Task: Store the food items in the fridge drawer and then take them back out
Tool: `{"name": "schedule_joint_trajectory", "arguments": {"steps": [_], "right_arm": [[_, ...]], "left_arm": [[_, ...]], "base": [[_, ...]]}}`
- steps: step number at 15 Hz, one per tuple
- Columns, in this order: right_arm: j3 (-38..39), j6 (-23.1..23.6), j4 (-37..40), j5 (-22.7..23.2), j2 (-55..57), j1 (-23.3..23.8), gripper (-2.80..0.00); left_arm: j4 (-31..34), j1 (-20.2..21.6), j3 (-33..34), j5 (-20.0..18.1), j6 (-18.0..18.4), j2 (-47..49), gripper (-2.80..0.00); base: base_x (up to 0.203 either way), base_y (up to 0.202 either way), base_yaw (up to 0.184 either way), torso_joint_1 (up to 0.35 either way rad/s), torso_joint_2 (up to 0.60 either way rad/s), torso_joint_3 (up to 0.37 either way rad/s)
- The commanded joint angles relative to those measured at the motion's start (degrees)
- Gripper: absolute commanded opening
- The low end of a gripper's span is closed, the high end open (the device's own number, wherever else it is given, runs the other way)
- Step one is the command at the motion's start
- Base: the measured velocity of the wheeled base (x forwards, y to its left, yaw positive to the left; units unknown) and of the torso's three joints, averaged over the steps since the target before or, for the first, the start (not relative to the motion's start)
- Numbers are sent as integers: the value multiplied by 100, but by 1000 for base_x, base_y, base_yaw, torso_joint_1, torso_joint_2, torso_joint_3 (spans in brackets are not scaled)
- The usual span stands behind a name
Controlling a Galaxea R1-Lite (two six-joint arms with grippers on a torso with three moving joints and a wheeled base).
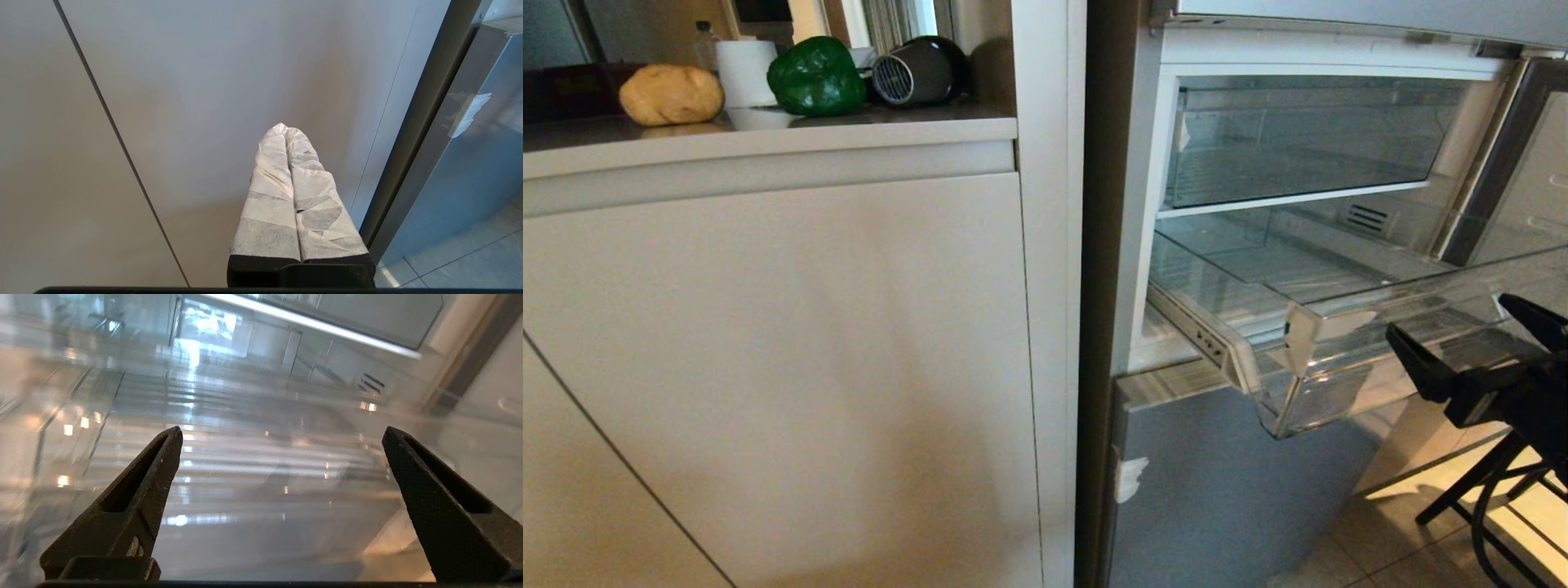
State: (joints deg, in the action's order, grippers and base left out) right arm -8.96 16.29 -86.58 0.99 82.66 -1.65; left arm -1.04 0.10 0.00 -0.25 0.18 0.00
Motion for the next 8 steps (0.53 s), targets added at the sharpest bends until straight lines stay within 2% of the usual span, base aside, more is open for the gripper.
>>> {"name": "schedule_joint_trajectory", "arguments": {"steps": [1, 8], "right_arm": [[249, 15, -30, 6, -281, -2, 0], [740, 4, -24, -34, -970, 3, 0]], "left_arm": [[-2, 1, 62, -2, 4, 0, -280], [-2, -1, 62, -2, -1, 0, -280]], "base": [[0, 0, 0, 0, 0, 0], [0, 0, 0, 0, 0, 0]]}}
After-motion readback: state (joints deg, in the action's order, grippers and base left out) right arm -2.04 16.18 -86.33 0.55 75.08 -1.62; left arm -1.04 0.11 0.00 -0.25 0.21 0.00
